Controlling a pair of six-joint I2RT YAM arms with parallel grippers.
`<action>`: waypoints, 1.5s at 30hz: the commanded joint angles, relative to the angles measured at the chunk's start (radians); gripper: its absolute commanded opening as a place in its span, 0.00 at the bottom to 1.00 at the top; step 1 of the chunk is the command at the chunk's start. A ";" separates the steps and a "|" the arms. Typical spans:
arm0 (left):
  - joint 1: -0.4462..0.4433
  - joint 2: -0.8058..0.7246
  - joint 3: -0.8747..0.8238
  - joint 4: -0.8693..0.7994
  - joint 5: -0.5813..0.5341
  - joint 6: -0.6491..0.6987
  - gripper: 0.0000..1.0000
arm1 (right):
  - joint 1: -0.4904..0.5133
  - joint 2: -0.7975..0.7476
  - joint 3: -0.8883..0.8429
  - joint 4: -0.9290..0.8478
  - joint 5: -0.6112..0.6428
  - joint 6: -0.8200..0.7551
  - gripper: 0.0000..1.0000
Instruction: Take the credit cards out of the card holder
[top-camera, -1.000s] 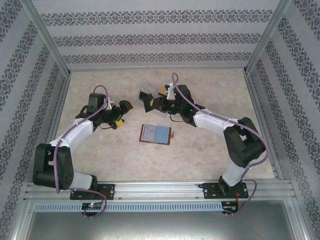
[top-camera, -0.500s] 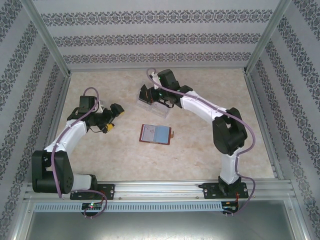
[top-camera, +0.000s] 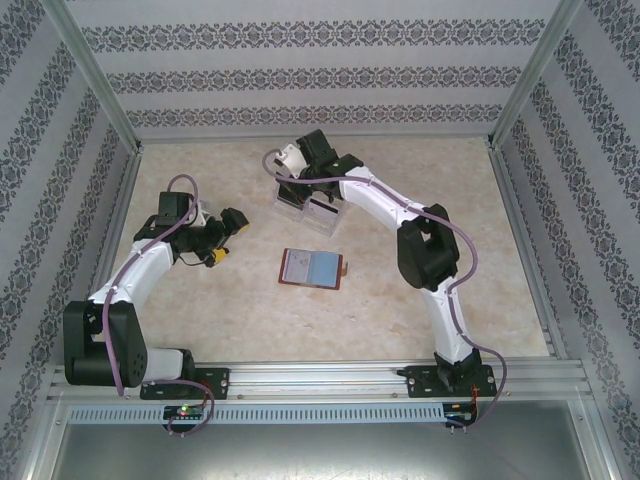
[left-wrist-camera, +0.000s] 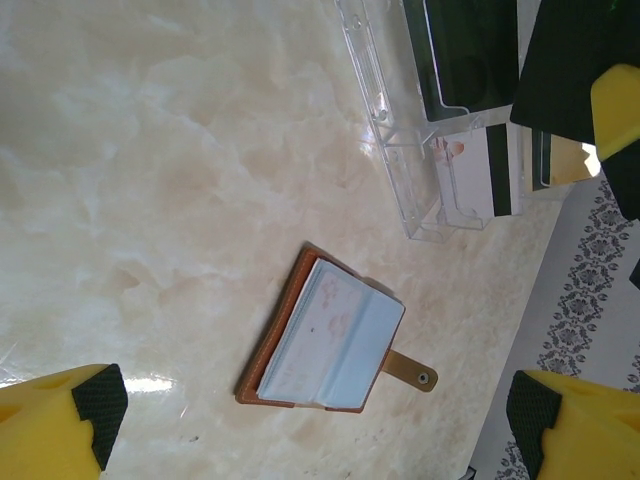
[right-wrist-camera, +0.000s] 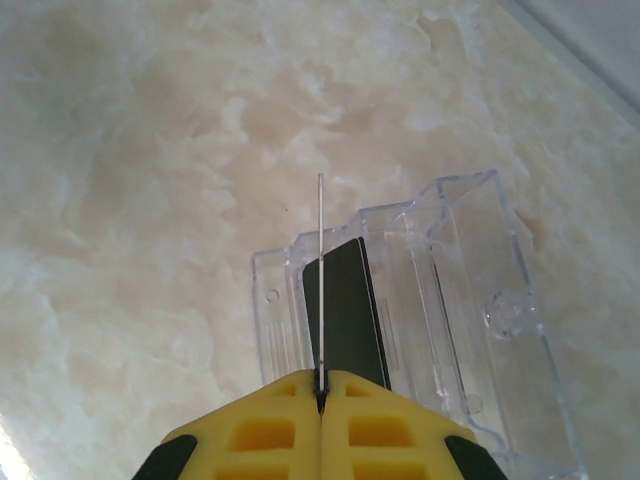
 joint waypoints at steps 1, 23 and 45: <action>0.015 0.015 0.005 -0.011 0.038 0.018 0.99 | 0.008 0.066 0.133 -0.122 0.033 -0.150 0.00; 0.016 0.054 -0.009 0.047 0.102 -0.008 0.99 | -0.018 0.162 0.248 -0.191 0.026 -0.229 0.00; 0.016 0.049 -0.012 0.058 0.112 -0.009 0.99 | -0.024 0.170 0.263 -0.211 0.060 -0.237 0.24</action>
